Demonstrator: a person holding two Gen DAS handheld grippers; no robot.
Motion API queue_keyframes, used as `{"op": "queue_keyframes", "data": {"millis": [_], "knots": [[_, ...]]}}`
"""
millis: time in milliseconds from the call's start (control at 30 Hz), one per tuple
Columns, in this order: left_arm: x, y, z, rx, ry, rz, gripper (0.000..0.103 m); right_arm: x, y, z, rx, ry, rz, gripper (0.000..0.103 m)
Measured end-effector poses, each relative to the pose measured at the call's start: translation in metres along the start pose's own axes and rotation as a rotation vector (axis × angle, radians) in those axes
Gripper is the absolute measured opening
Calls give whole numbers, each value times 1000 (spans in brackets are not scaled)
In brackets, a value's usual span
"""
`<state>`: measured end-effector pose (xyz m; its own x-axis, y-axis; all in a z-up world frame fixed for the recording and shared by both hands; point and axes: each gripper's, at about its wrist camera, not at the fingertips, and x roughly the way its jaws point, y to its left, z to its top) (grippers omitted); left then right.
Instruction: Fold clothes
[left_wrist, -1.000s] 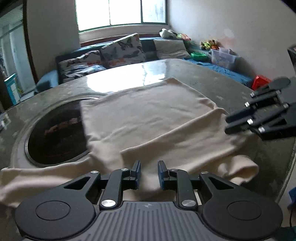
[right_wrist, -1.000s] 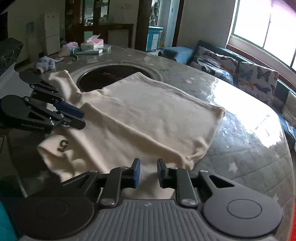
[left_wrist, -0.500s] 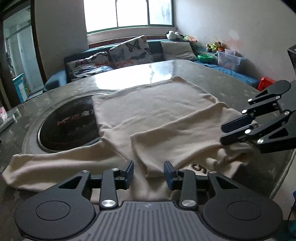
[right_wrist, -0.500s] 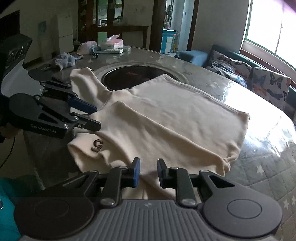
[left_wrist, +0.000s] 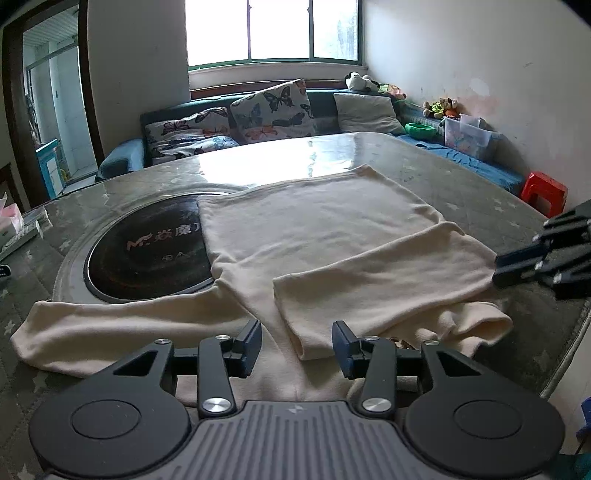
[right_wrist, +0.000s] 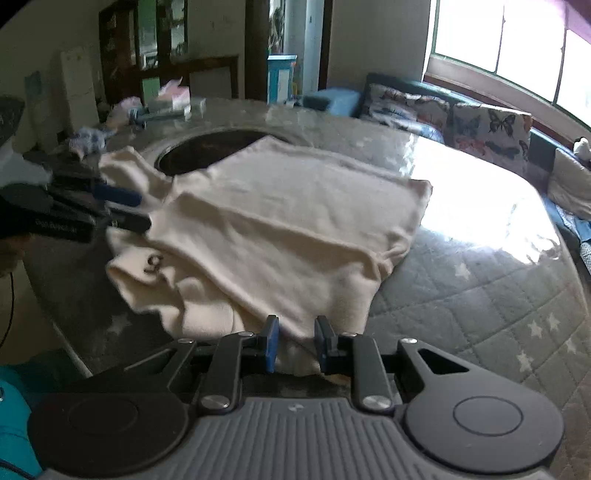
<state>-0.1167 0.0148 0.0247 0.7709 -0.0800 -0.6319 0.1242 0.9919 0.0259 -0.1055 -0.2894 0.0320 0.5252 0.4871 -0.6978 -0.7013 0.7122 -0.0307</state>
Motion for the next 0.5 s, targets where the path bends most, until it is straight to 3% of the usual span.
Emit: {"op": "queue_keyframes", "data": {"millis": [200, 500], "knots": [[0, 2, -4, -18, 13, 7, 48, 3, -12, -6, 54, 40, -10, 24], [-12, 18, -2, -69, -8, 51, 49, 13, 14, 36, -75, 6, 64, 25]]}}
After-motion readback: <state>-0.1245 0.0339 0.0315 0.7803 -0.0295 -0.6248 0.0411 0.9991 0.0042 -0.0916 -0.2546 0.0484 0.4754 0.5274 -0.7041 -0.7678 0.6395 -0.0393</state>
